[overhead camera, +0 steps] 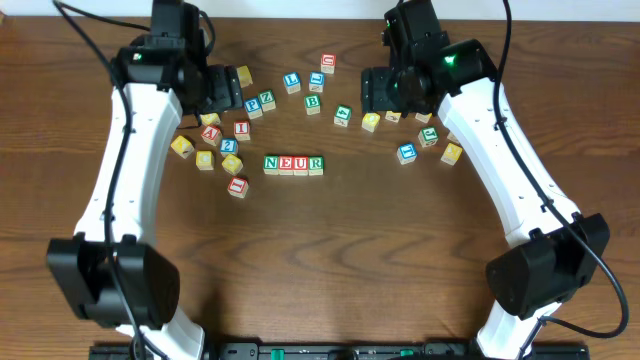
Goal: Spell out NEURIPS
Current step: 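Move the left gripper over the red I block, then lower and close the left gripper on the red I block, then carry the I block and lower it right of the R block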
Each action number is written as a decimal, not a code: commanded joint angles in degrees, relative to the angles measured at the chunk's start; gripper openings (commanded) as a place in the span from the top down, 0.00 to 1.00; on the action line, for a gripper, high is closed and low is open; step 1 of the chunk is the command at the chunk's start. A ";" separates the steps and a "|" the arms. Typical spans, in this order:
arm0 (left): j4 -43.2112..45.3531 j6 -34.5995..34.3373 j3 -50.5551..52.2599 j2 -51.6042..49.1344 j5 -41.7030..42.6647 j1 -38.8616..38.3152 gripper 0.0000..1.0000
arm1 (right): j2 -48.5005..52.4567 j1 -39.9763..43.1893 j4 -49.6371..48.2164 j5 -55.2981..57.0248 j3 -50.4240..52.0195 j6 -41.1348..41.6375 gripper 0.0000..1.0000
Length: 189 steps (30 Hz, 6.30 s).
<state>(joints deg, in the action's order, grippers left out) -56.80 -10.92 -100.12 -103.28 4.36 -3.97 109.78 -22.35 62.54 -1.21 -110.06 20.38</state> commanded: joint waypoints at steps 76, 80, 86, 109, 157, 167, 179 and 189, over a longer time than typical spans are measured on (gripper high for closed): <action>11.41 -0.70 1.42 -25.53 -1.46 -1.90 0.53 | 0.96 0.31 1.18 2.19 -0.48 -0.31 0.18; 11.74 -0.70 1.42 -25.51 -1.44 -1.90 0.56 | 0.98 0.28 1.25 2.16 -0.48 -0.31 0.18; 11.87 -0.72 1.36 -25.42 -1.42 -1.90 0.64 | 0.98 0.28 1.18 2.19 -0.48 -0.31 0.17; 9.53 -0.72 1.11 -13.81 -1.40 -3.82 0.69 | 0.96 0.31 0.92 3.50 -0.48 -0.28 0.18; 7.13 -19.50 1.44 -20.04 -10.01 -33.31 0.69 | 0.22 14.78 10.58 3.85 -0.50 -1.38 0.11; 8.15 -23.96 1.55 -23.41 -10.05 -33.29 0.69 | 0.22 14.75 11.02 3.85 -0.50 -1.40 0.10; 8.28 -25.42 1.55 -25.53 -10.01 -33.03 0.69 | 0.22 14.75 11.61 3.87 -0.50 -1.84 0.10; 8.26 -25.40 1.55 -25.53 -10.01 -33.03 0.68 | 0.22 14.75 11.63 3.87 -0.50 -1.84 0.09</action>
<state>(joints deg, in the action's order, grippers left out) -48.38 -35.83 -99.42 -127.83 -4.84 -37.23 110.21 -7.79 73.97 2.52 -110.06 19.03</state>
